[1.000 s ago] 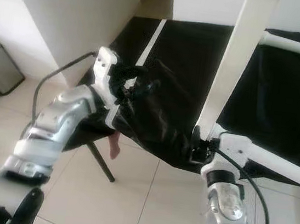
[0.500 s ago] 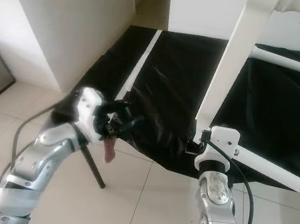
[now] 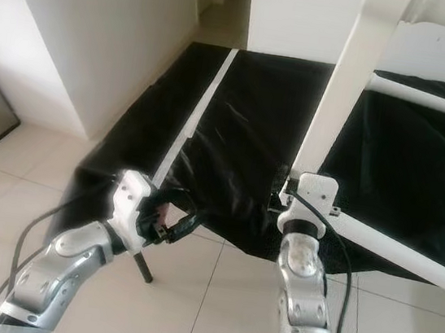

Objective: Building children table

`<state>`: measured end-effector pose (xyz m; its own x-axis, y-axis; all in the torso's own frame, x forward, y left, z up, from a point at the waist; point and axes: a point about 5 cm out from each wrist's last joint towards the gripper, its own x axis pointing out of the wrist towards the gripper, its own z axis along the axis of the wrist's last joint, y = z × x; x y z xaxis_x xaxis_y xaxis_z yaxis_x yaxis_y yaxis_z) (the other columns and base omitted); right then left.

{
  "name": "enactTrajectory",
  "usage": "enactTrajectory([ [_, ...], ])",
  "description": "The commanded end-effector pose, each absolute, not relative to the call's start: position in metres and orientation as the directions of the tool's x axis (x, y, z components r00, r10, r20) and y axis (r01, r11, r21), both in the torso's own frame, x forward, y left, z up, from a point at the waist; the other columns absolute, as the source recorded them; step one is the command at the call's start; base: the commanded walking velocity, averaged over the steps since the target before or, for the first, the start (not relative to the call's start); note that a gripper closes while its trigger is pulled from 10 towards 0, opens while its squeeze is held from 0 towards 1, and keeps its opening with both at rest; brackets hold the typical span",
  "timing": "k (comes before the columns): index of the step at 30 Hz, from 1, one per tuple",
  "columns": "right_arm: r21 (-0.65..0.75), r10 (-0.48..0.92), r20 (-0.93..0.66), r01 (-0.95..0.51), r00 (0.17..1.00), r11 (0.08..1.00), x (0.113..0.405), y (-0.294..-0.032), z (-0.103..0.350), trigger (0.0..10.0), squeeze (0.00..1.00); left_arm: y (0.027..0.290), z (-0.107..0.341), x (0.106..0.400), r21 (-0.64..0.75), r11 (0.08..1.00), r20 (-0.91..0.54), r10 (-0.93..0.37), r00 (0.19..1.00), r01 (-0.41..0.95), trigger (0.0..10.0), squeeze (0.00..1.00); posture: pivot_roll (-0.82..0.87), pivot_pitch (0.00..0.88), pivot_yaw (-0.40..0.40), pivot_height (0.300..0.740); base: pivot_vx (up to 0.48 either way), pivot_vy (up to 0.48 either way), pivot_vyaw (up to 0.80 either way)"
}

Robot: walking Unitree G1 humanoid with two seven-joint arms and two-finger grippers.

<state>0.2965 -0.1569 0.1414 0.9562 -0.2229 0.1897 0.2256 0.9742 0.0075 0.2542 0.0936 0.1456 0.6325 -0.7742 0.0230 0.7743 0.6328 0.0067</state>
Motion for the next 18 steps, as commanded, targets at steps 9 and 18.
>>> enactTrajectory([
  [9,0.031,-0.371,0.146,0.371,0.917,0.928,0.319,-0.148,0.127,10.0,0.0,0.094,0.153,0.242,-0.037,0.615,0.046,-0.786,0.616,0.787,10.0,0.0,0.09,0.0,0.038,0.74,0.0,0.0,0.0],
  [18,0.043,-0.402,0.132,0.399,0.906,0.916,0.341,-0.137,0.13,10.0,0.0,0.094,0.152,0.244,-0.041,0.629,0.034,-0.775,0.631,0.776,10.0,0.0,0.1,0.0,0.043,0.74,0.0,0.0,0.0],
])
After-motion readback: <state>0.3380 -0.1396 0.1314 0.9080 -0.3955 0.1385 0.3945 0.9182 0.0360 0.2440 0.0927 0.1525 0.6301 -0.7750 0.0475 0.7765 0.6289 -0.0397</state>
